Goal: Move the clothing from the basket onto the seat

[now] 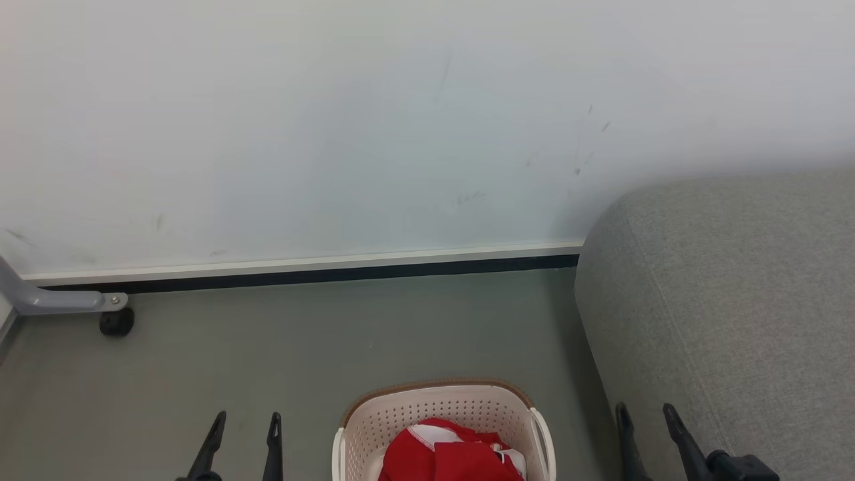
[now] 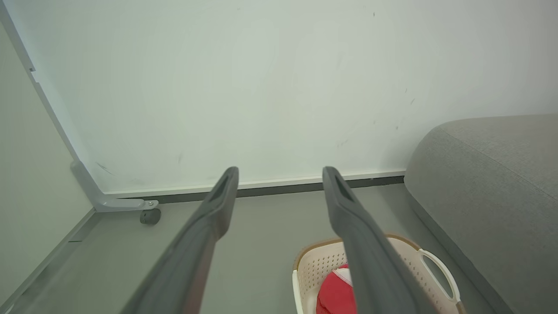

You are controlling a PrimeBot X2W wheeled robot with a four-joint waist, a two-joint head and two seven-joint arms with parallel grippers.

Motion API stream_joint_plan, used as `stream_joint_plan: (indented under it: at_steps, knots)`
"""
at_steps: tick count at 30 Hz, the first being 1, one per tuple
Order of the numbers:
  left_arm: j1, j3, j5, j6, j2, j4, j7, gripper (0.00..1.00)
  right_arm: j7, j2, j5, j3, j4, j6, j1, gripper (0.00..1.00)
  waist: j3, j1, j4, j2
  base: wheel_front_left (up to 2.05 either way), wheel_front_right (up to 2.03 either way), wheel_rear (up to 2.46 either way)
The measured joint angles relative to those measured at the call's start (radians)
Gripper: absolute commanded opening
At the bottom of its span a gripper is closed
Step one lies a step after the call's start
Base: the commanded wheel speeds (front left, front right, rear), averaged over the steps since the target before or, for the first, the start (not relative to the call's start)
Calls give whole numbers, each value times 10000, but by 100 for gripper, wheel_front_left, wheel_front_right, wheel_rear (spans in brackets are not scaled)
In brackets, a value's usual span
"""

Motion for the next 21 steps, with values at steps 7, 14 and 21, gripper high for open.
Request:
stream_joint_plan:
  at_steps: [7,14,21]
  knots:
    - [72,-132,834,127,71,-73,-221,100,-203,-25,-794,253,-59,-148,99,100,-33,0,-2,0,0,0,0]
    - [183,-199,1202,157,84,-98,-278,100,-282,-46,-1177,347,-90,-182,118,100,-34,0,-8,0,0,0,0]
    - [195,-190,1202,155,79,-84,-278,100,-282,-48,-1179,343,-90,-182,118,100,-10,0,-5,0,0,0,0]
